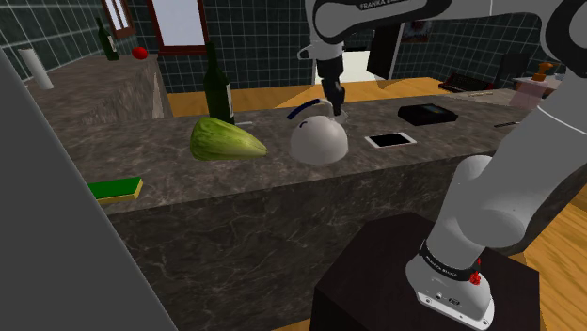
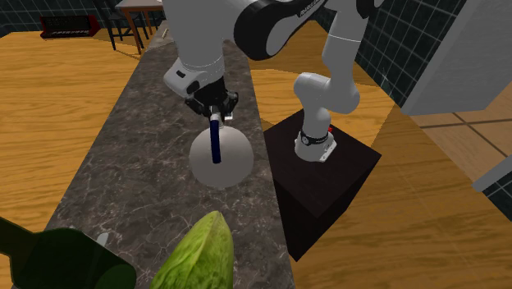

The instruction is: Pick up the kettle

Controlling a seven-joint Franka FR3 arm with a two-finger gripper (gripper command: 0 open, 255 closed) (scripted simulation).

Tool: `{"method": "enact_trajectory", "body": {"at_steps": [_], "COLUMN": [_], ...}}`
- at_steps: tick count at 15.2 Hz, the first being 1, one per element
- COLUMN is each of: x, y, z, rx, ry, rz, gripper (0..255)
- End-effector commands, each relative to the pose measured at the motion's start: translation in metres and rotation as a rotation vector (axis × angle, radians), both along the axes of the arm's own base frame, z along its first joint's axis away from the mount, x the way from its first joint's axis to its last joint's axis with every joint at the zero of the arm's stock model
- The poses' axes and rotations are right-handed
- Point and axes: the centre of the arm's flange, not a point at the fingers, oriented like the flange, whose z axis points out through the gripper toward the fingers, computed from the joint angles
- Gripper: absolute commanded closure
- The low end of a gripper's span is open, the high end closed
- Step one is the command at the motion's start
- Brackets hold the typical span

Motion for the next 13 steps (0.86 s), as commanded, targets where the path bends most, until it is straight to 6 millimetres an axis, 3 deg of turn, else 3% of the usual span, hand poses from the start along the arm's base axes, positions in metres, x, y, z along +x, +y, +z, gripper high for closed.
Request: {"method": "enact_trajectory", "body": {"at_steps": [1,11,13], "x": [-0.001,-0.001,-0.001], "y": [-0.001,-0.001,-0.001], "z": [0.011,0.064,0.065], "rx": [0.0,0.0,0.0], "ry": [-0.001,-0.001,-0.001], "rz": [0.0,0.0,0.0], "gripper": [255,255,255]}}
